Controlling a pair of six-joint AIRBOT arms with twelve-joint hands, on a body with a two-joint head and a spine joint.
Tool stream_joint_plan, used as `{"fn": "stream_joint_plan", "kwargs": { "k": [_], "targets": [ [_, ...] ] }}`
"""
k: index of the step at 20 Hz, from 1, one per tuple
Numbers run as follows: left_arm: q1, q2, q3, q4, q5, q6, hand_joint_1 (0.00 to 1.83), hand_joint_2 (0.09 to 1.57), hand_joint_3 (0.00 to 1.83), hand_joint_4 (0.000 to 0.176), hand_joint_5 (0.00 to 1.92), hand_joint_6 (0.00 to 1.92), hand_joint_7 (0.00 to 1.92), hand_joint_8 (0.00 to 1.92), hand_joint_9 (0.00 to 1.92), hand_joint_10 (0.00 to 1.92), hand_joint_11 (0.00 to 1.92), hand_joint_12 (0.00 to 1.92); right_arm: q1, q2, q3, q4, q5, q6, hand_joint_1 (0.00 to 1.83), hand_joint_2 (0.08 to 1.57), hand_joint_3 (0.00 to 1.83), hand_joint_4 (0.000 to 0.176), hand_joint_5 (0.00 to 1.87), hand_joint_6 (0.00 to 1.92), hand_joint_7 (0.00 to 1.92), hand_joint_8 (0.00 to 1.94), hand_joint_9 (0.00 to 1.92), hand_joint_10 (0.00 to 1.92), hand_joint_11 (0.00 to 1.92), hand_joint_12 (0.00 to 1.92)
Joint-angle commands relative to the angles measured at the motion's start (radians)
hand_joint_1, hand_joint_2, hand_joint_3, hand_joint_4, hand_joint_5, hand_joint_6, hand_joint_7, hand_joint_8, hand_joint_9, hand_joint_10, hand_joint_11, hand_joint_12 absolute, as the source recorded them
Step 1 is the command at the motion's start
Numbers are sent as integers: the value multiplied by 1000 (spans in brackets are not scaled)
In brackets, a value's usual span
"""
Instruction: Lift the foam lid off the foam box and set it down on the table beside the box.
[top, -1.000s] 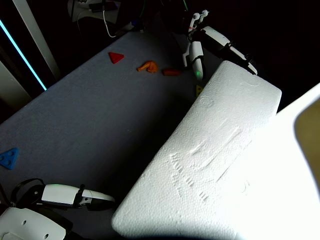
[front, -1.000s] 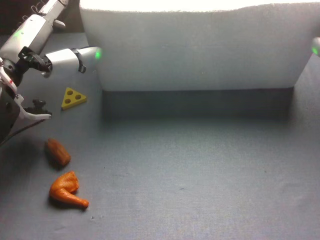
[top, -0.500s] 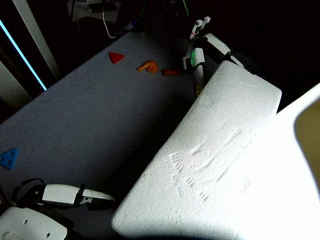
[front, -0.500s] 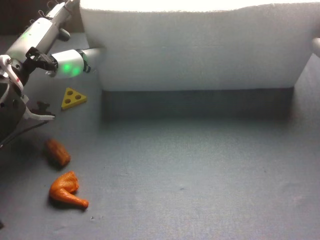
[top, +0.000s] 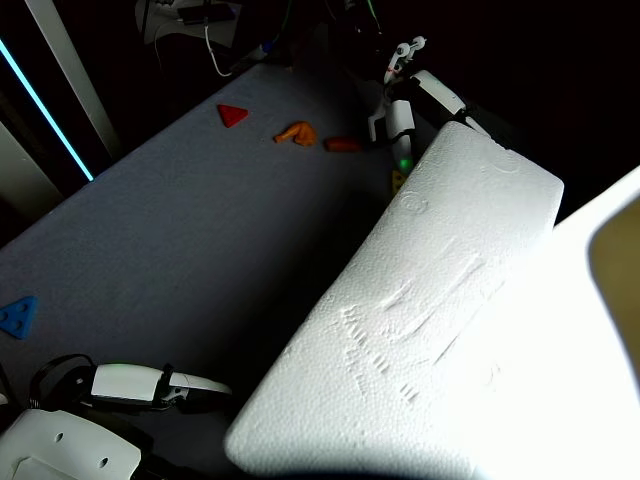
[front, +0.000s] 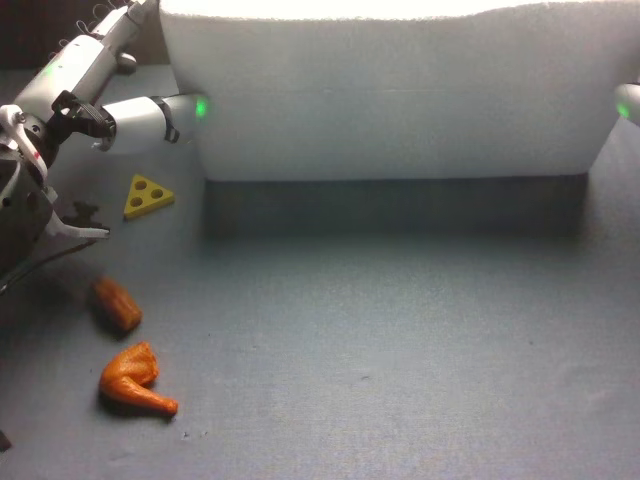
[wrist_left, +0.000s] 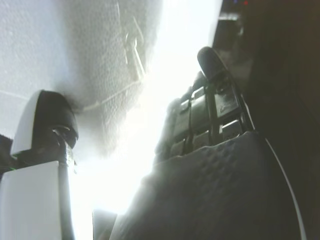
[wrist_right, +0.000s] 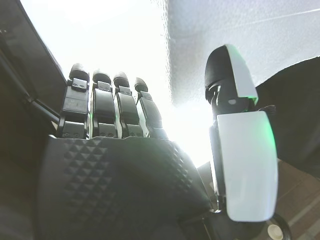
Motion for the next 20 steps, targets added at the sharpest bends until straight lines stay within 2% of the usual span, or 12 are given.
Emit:
{"fn": "stream_joint_plan", "kwargs": {
  "k": [1,4,6,7,10,11,15,16,17,18,19,20],
  "targets": [
    [-15,-3,8,11,-105,-6,787,1086,0,0,0,0,0,0,1,0,0,579,13,13,12,-10,117,6,759,1172,2,0,0,0,0,0,0,0,0,0],
    [-19,-4,4,28,-118,-16,775,1084,0,14,0,0,0,0,35,12,0,618,14,12,11,-17,116,6,749,1174,2,0,0,0,0,0,0,0,0,0],
    [-14,1,-4,32,-135,-24,735,1058,0,19,0,0,0,0,103,30,0,1031,14,13,10,-19,116,6,770,1157,0,0,0,0,0,0,0,0,0,0],
    [-9,4,-8,34,-147,-32,733,1057,0,17,0,0,0,0,96,26,0,1054,14,15,9,-19,117,6,762,1152,0,0,0,0,0,0,0,0,0,0],
    [1,13,-27,46,-175,-37,739,1049,0,19,0,0,0,0,104,27,0,1025,14,20,-3,-22,126,6,770,1149,0,0,0,0,0,0,0,0,0,0],
    [8,18,-36,47,-189,-42,724,1036,0,41,0,0,0,0,73,13,0,962,14,23,-11,-23,130,6,772,1155,0,0,0,0,0,0,0,0,0,0],
    [19,29,-51,44,-216,-45,727,1027,0,50,0,0,0,0,9,14,0,847,11,29,-22,-23,142,5,724,1158,0,0,0,0,0,0,0,0,0,0],
    [15,29,-51,47,-217,-43,732,1005,0,50,0,0,0,0,0,0,0,643,11,30,-22,-23,143,5,702,1155,0,0,0,0,0,0,0,0,0,0],
    [11,29,-50,48,-215,-39,732,1005,0,50,0,0,0,0,0,0,0,643,12,30,-21,-23,143,4,702,1155,0,0,0,0,0,0,0,0,0,0],
    [0,29,-48,52,-208,-28,748,1004,2,53,0,0,0,0,0,0,0,317,13,30,-19,-23,143,2,684,1153,0,0,0,0,0,0,0,0,0,0],
    [-7,29,-45,53,-200,-21,748,1004,2,53,0,0,0,0,0,0,0,317,14,30,-17,-23,143,1,684,1153,0,0,0,0,0,0,0,0,0,0],
    [-12,27,-40,51,-192,-16,735,1002,1,46,0,0,0,0,12,5,0,535,14,30,-14,-23,143,-1,686,1143,0,0,0,0,0,0,0,0,0,0]
  ]
}}
